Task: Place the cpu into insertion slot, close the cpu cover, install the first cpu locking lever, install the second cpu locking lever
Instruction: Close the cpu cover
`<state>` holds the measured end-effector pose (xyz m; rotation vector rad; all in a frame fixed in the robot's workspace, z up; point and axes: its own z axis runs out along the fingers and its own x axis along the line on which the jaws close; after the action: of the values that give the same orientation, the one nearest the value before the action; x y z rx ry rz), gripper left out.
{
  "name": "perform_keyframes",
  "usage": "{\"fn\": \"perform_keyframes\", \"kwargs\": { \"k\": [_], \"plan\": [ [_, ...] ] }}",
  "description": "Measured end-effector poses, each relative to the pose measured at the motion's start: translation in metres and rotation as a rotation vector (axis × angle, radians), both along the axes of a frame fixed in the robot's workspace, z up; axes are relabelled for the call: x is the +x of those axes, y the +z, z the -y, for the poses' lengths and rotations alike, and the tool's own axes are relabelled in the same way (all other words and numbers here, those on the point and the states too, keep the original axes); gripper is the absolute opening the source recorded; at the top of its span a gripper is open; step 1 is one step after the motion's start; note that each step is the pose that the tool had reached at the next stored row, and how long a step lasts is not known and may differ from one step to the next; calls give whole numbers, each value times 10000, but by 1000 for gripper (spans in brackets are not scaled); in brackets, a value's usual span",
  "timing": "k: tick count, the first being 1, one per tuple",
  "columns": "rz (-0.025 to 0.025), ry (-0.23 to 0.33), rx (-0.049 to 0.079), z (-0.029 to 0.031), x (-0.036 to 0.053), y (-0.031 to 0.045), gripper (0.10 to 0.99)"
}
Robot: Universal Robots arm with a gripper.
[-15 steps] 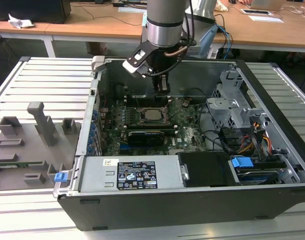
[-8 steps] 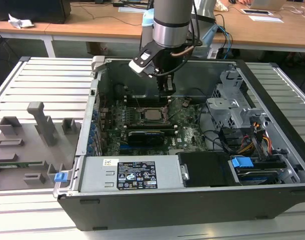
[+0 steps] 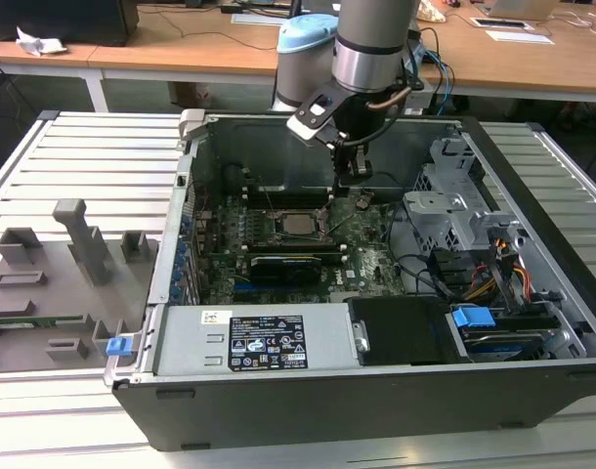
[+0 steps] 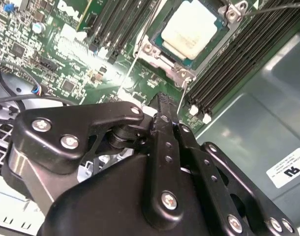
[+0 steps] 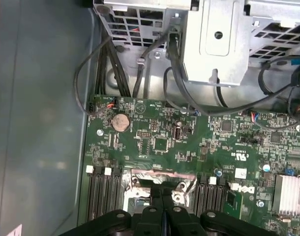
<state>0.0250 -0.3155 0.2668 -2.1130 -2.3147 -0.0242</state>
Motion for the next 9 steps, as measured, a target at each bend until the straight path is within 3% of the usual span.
{"fn": "perform_keyframes", "kwargs": {
  "k": [9],
  "plan": [
    [-49,0,-53,-29,153,-9,106]
  ]
}}
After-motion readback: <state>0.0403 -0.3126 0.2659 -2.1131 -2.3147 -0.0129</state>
